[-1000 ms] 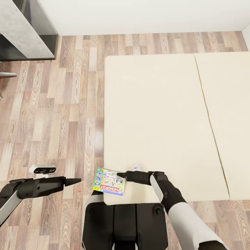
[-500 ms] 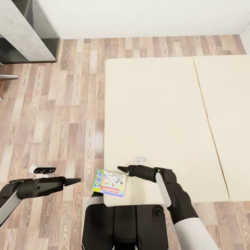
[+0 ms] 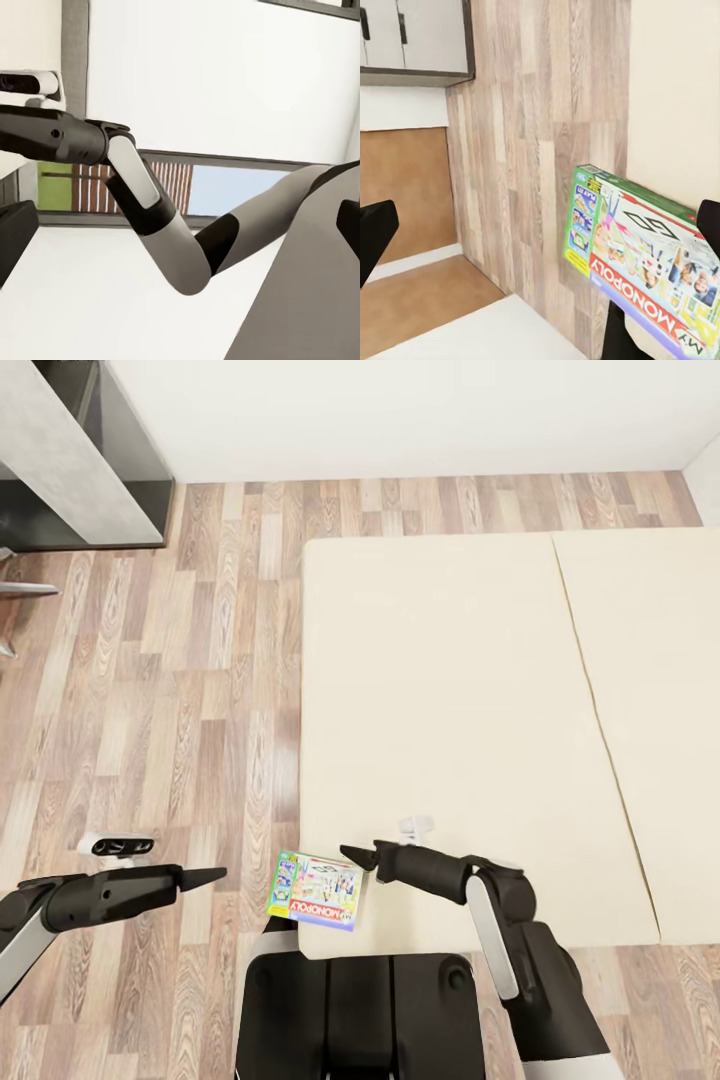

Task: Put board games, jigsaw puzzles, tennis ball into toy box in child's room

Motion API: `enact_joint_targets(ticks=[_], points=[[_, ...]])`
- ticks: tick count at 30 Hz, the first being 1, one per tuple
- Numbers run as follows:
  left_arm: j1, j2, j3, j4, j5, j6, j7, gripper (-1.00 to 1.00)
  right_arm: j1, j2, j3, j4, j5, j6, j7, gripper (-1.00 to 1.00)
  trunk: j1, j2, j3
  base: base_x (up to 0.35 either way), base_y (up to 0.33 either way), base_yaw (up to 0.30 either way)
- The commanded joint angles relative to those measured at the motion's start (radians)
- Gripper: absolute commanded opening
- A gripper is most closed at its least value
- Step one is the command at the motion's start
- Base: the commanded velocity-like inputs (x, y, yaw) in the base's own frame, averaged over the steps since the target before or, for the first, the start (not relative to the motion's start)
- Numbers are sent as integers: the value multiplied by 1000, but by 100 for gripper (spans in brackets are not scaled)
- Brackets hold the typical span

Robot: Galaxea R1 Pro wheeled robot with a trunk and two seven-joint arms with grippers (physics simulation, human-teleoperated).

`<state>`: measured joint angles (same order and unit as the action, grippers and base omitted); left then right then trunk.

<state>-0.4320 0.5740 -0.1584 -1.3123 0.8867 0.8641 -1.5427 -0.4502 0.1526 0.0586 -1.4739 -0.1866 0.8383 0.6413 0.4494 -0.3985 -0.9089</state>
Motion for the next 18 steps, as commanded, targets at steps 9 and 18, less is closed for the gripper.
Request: enact_joint_targets(ticks=[9, 18], points=[[-1, 1, 0, 3, 5, 10, -2, 100, 7, 1, -2, -6, -2, -1, 42, 100, 1, -2, -1, 0, 0, 0], [-1, 2, 2, 32, 3, 7, -1, 100, 24, 1, -3, -14, -2, -3, 44, 100, 1, -2, 3, 0, 0, 0]])
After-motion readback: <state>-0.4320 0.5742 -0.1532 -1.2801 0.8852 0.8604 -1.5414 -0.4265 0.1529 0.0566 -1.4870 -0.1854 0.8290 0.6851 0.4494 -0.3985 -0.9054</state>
